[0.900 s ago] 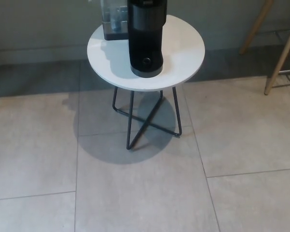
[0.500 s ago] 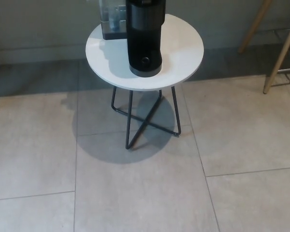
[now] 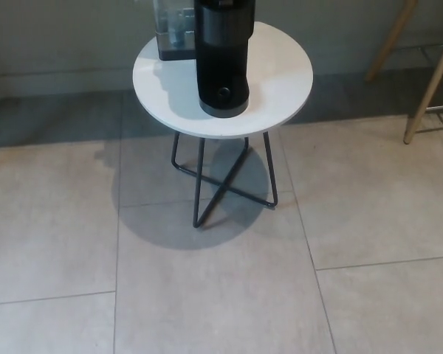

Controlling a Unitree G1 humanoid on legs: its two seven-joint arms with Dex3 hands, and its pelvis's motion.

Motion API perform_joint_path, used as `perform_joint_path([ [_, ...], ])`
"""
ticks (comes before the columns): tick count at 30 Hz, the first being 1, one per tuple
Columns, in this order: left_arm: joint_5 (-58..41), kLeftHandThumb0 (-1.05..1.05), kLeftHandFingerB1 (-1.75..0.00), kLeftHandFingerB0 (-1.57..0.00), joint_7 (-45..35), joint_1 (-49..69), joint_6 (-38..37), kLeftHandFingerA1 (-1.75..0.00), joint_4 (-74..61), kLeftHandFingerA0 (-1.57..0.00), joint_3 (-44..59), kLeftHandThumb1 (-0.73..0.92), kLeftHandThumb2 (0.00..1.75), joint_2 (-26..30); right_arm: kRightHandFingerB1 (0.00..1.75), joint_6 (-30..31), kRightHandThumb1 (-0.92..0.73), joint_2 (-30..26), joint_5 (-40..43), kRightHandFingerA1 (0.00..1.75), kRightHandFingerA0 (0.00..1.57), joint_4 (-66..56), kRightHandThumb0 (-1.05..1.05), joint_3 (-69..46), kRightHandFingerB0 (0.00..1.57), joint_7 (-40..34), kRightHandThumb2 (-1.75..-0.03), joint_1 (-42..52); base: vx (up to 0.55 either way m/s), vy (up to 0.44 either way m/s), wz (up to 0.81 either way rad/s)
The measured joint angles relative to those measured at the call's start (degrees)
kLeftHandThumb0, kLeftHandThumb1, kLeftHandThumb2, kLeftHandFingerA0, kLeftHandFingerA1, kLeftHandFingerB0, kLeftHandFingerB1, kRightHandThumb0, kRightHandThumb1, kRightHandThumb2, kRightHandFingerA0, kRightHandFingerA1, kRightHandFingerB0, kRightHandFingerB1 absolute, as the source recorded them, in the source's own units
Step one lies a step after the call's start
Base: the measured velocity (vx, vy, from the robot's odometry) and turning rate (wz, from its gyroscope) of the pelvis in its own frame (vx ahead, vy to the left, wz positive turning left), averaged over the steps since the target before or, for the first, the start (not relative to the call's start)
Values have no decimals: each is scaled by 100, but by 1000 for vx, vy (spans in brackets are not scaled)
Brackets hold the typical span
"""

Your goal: A coffee maker is kept on a small desk and the robot walks towards it and uses its right hand to push down the lid of the coffee maker to close it

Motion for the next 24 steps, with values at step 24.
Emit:
perform_joint_path([
  [24, -20, -48, -53, 0, -108, -19, 1, -58, 34, -5, 60, 37, 93, -31, 33, -32, -41, -1, 21, 22, 0, -10, -64, -44, 0, -14, -85, 33, 0, 0, 0],
])
